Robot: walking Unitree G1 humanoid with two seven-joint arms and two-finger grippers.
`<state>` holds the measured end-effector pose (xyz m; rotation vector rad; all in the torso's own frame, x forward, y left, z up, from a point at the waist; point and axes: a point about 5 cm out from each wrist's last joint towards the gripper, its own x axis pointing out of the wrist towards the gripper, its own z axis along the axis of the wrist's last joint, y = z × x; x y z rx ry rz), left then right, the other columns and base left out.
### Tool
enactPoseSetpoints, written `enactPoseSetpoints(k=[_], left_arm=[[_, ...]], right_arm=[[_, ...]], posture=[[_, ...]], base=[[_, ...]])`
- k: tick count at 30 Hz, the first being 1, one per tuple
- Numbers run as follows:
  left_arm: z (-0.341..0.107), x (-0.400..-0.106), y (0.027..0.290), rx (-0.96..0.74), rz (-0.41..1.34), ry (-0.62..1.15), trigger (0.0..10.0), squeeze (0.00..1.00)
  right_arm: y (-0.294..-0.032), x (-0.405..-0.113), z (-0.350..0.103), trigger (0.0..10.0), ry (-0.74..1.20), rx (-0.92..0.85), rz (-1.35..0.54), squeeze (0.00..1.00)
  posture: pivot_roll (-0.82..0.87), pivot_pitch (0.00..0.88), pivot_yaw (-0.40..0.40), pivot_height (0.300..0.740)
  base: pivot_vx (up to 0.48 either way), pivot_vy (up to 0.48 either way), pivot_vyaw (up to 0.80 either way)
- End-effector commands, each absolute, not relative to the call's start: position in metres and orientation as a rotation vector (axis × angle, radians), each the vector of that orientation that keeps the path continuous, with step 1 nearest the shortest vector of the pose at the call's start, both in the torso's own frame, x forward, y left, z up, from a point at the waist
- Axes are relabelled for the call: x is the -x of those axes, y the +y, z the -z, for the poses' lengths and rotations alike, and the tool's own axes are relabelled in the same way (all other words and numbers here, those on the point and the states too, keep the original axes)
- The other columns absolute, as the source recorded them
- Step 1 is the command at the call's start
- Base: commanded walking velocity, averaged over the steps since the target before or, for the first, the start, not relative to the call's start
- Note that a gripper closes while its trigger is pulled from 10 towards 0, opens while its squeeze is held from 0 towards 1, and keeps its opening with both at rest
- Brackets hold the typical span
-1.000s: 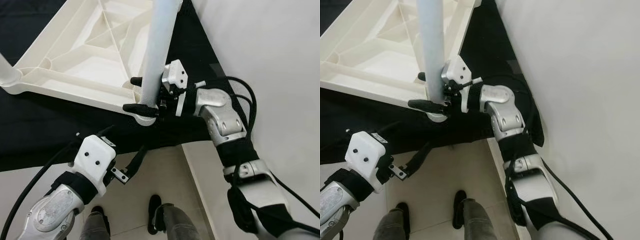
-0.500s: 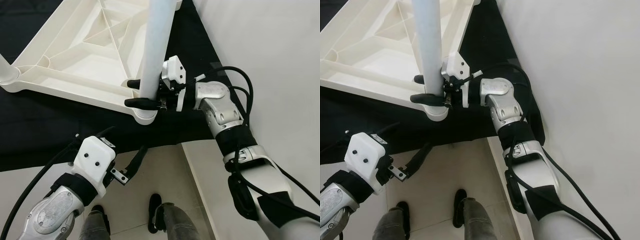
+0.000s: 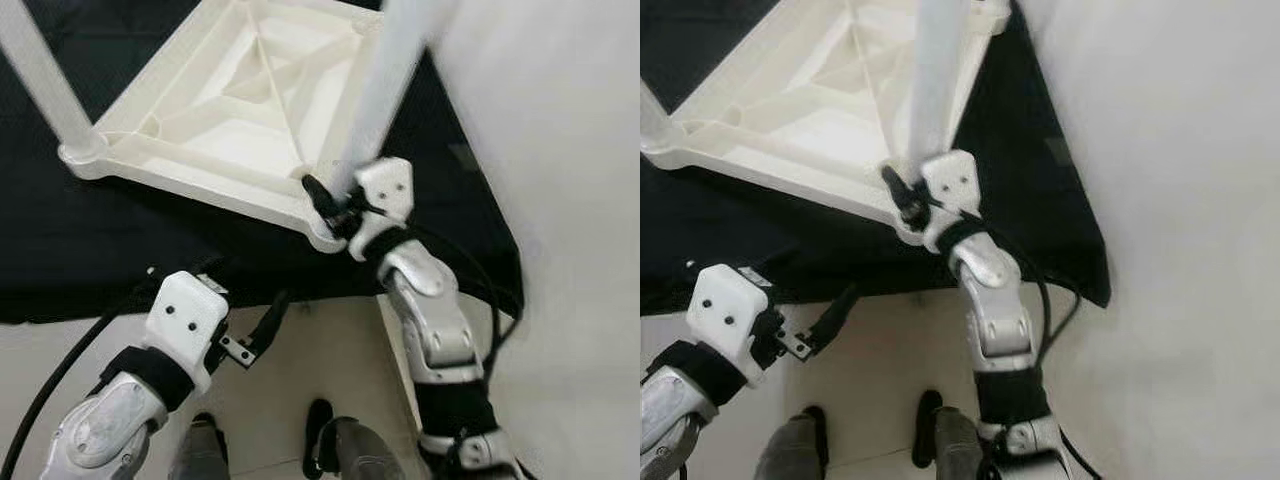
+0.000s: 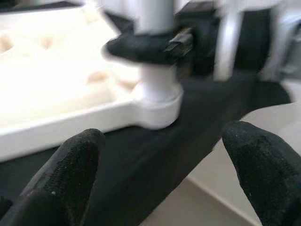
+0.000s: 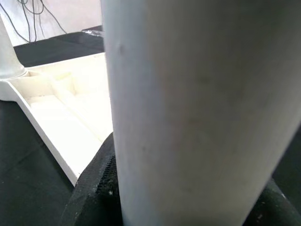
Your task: Building children table
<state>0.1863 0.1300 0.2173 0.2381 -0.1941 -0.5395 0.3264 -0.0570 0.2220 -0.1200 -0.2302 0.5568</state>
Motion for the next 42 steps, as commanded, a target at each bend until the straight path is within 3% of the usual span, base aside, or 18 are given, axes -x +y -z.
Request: enactPoseSetpoints(k=[1,2,10,11,18,19,20,28,32,33,34,35,42], left_arm=[[-0.213,-0.184,0.129,-0.226,0.549,-0.17,10.0,0.0],[-0.214,-0.184,0.132,-0.232,0.537,-0.173,10.0,0.0],[-0.214,-0.185,0.13,-0.228,0.54,-0.178,10.0,0.0],[-0.214,-0.185,0.13,-0.227,0.541,-0.179,10.0,0.0],[-0.214,-0.185,0.127,-0.218,0.547,-0.182,10.0,0.0],[-0.214,-0.185,0.127,-0.218,0.549,-0.182,10.0,0.0],[-0.214,-0.184,0.127,-0.217,0.55,-0.182,10.0,0.0],[-0.213,-0.183,0.129,-0.231,0.537,-0.178,10.0,0.0],[-0.214,-0.183,0.129,-0.231,0.537,-0.179,10.0,0.0],[-0.213,-0.183,0.129,-0.232,0.537,-0.177,10.0,0.0],[-0.213,-0.183,0.129,-0.232,0.537,-0.177,10.0,0.0],[-0.213,-0.182,0.129,-0.232,0.538,-0.177,10.0,0.0],[-0.213,-0.182,0.128,-0.229,0.543,-0.173,10.0,0.0]], right_arm=[[-0.061,-0.331,-0.178,0.0,-0.013,0.173,-0.529,0.0],[-0.058,-0.329,-0.18,10.0,-0.012,0.186,-0.524,0.0],[-0.066,-0.337,-0.194,10.0,-0.051,0.207,-0.501,0.0],[-0.065,-0.339,-0.197,10.0,-0.073,0.212,-0.53,1.0],[-0.056,-0.345,-0.221,10.0,-0.202,0.196,-0.812,1.0],[-0.058,-0.351,-0.225,10.0,-0.216,0.244,-0.824,0.3],[-0.058,-0.359,-0.231,10.0,-0.218,0.286,-0.882,0.0],[-0.041,-0.351,-0.246,10.0,-0.244,0.3,-1.331,0.0],[-0.039,-0.352,-0.248,10.0,-0.24,0.302,-1.378,0.0],[-0.039,-0.353,-0.247,8.9,-0.236,0.299,-1.391,0.0],[-0.039,-0.353,-0.247,8.9,-0.236,0.299,-1.391,0.0],[-0.04,-0.353,-0.247,0.0,-0.23,0.283,-1.401,0.0],[-0.052,-0.358,-0.244,0.0,-0.225,0.224,-1.406,0.0]], posture=[[0.15,0.348,-0.169,0.74],[0.15,0.345,-0.169,0.74],[0.13,0.339,-0.17,0.74],[0.13,0.339,-0.17,0.74],[0.13,0.332,-0.159,0.74],[0.13,0.334,-0.165,0.74],[0.14,0.334,-0.166,0.74],[0.16,0.329,-0.17,0.74],[0.16,0.331,-0.171,0.74],[0.16,0.331,-0.171,0.74],[0.16,0.331,-0.171,0.74],[0.16,0.336,-0.17,0.74],[0.15,0.343,-0.165,0.74]], base=[[0.0,0.0,0.0],[0.0,0.0,0.0],[0.0,0.0,0.0],[0.0,0.0,0.0],[0.0,0.0,0.0],[0.0,0.0,0.0],[0.0,0.0,0.0],[0.0,0.0,0.0],[0.0,0.0,0.0],[0.0,0.0,0.0],[0.0,0.0,0.0],[0.0,0.0,0.0],[0.0,0.0,0.0]])
